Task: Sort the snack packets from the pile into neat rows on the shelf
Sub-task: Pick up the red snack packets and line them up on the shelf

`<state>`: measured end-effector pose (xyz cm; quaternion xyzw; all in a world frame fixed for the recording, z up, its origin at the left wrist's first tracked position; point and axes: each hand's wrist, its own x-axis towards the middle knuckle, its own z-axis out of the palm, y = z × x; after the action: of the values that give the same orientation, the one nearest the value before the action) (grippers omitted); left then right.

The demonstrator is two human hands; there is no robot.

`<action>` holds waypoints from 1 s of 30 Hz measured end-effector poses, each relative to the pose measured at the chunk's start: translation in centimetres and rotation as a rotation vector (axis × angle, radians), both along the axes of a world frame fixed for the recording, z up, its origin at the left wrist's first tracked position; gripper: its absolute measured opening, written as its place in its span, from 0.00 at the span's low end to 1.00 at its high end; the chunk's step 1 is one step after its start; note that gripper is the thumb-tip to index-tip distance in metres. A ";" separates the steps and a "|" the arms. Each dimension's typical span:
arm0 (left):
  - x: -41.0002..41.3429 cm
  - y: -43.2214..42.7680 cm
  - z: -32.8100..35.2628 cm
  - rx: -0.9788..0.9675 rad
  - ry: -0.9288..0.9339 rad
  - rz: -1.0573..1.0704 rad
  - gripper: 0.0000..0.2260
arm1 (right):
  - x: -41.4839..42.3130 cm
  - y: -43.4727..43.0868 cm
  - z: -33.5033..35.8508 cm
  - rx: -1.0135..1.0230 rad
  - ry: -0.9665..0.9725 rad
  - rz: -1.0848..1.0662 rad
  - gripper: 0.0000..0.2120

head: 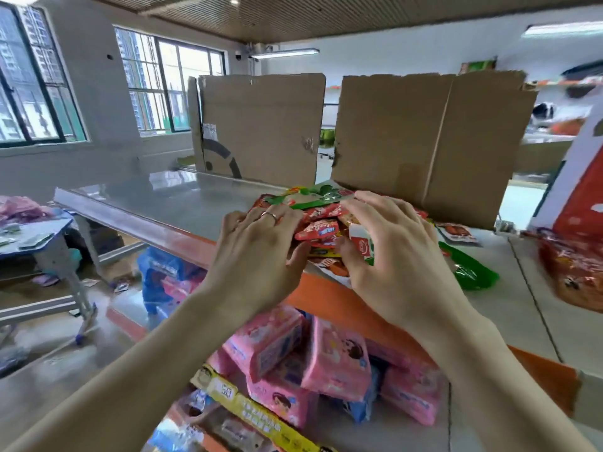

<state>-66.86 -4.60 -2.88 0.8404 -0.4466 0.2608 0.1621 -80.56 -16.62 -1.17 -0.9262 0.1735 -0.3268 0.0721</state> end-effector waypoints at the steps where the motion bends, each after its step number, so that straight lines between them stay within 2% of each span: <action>1: 0.9 -0.6 0.2 0.016 0.009 -0.028 0.19 | 0.3 -0.1 -0.1 0.002 -0.010 -0.034 0.26; 6: 4.1 -2.7 0.8 0.142 0.043 -0.228 0.24 | 1.4 -0.3 -0.5 0.003 0.011 -0.164 0.25; 11: 5.5 -3.0 0.4 0.063 0.113 -0.392 0.20 | 2.1 0.0 -1.3 -0.008 0.015 -0.284 0.24; 14: 5.8 -2.7 -0.1 -0.014 0.115 -0.450 0.14 | 2.3 0.4 -1.9 -0.029 0.007 -0.336 0.23; 16: 5.8 -2.6 -0.2 -0.029 0.062 -0.472 0.08 | 2.3 0.6 -2.1 -0.025 -0.016 -0.363 0.22; 18: 5.8 -2.4 -0.3 -0.051 -0.016 -0.484 0.07 | 2.3 0.8 -2.2 -0.022 -0.015 -0.389 0.21; 21: 6.4 -1.9 -0.1 -0.168 -0.093 -0.495 0.04 | 2.6 0.9 -1.9 0.000 -0.016 -0.392 0.21; 25: 7.1 -1.0 2.0 -0.402 -0.018 -0.559 0.06 | 3.2 1.5 -1.4 0.043 -0.038 -0.386 0.22; 27: 7.1 -0.7 3.6 -0.526 0.047 -0.621 0.04 | 3.6 2.1 -1.4 0.026 -0.036 -0.363 0.23; 30: 7.2 -0.4 5.4 -0.635 0.274 -0.722 0.04 | 4.1 2.8 -1.6 0.023 -0.056 -0.328 0.21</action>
<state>-59.67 -4.97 2.54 0.5680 -0.5820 0.1983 0.5471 -76.48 -13.83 -2.81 -0.8750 0.3241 -0.3581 0.0332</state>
